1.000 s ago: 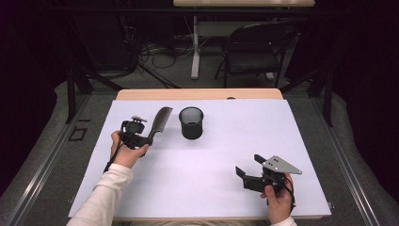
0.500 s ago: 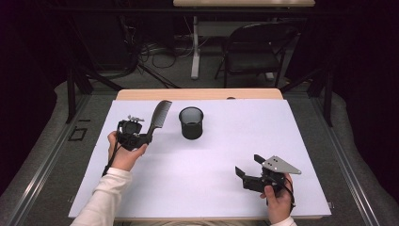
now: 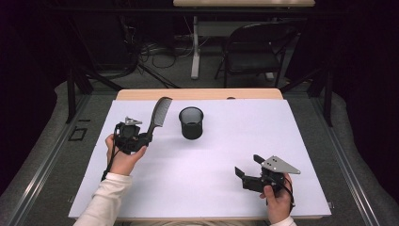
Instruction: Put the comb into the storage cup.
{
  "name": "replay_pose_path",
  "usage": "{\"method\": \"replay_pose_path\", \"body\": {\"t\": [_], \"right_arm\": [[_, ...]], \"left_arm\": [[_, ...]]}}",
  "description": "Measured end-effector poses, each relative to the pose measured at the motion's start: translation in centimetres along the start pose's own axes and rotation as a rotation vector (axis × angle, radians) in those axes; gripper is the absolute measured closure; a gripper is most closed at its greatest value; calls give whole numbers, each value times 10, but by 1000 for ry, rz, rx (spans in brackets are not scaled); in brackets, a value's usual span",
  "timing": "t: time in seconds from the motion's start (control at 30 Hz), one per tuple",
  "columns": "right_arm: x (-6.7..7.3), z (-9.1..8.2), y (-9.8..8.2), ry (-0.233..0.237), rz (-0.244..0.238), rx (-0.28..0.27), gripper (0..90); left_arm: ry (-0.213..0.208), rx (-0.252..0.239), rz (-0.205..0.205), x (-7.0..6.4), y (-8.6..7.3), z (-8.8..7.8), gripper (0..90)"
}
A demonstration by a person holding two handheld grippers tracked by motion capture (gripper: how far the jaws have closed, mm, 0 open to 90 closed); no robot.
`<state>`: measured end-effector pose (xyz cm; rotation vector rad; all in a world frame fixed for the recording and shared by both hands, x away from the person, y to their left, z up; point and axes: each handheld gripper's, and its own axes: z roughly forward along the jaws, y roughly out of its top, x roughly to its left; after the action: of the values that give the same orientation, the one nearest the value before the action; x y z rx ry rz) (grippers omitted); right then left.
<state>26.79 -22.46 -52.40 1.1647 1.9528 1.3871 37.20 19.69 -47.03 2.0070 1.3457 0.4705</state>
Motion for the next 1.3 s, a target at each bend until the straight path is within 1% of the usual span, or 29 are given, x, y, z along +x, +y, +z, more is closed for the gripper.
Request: {"method": "replay_pose_path", "body": {"t": [0.13,0.2,0.4,0.43,0.6,0.9,1.03,1.3], "right_arm": [[0,0,0,-1,1,-1,146],[0,0,0,-1,1,-1,146],[-1,0,0,3,1,-2,146],[-1,0,0,2,2,-1,146],[-1,0,0,0,2,-3,146],[-1,-1,0,1,2,-2,146],[-1,-1,0,1,2,-8,146],[0,-1,0,0,-1,2,145]], "left_arm": [[4,-41,15,-4,-1,-4,724],[6,-62,33,-6,-3,-6,724],[11,-108,69,-11,-6,-9,724],[14,-125,68,-12,-7,-10,724],[10,-166,84,-15,-8,-13,724],[8,-202,116,-27,-13,-14,724],[0,-219,127,-34,-16,-13,724],[-15,-223,157,-45,-19,-12,724]]}}
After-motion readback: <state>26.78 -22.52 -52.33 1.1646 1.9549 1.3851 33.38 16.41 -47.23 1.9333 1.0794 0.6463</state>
